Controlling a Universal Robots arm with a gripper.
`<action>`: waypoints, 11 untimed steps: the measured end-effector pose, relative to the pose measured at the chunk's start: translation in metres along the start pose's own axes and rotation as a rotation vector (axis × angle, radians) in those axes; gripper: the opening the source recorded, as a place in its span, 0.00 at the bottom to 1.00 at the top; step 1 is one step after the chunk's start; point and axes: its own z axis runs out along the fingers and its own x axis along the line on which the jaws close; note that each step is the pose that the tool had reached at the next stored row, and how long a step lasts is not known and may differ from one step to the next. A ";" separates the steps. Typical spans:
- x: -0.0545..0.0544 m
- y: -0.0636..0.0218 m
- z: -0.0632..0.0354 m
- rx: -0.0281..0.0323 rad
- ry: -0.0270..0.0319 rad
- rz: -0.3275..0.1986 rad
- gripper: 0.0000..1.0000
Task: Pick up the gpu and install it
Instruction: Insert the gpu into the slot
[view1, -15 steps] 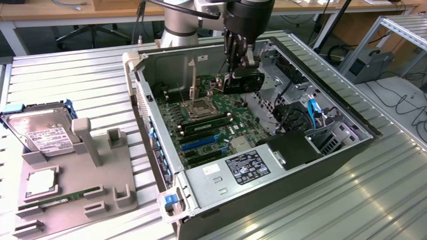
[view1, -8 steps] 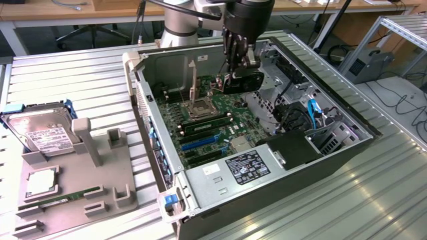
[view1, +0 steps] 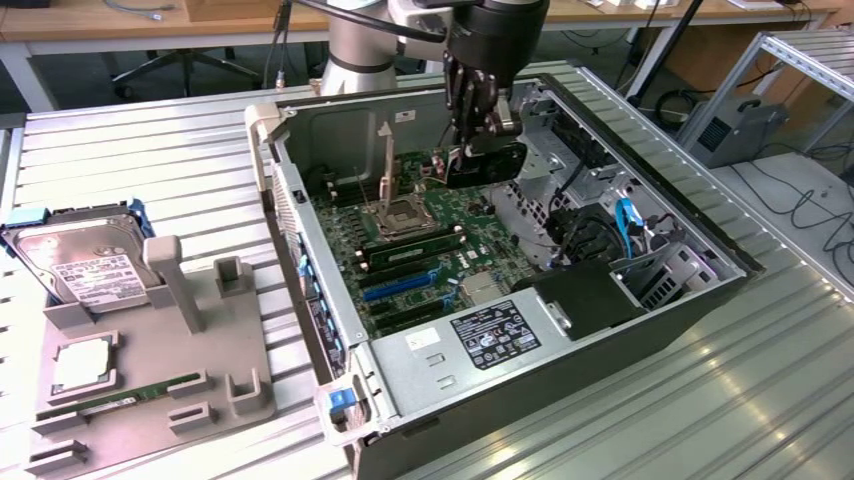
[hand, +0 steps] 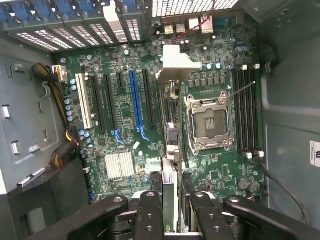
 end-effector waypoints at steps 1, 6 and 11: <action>0.000 0.0000 0.0000 -0.0001 -0.0002 -0.004 0.26; 0.000 0.0000 0.0000 -0.0010 -0.0016 -0.030 0.26; 0.000 0.0000 0.0000 -0.0018 -0.0031 -0.056 0.26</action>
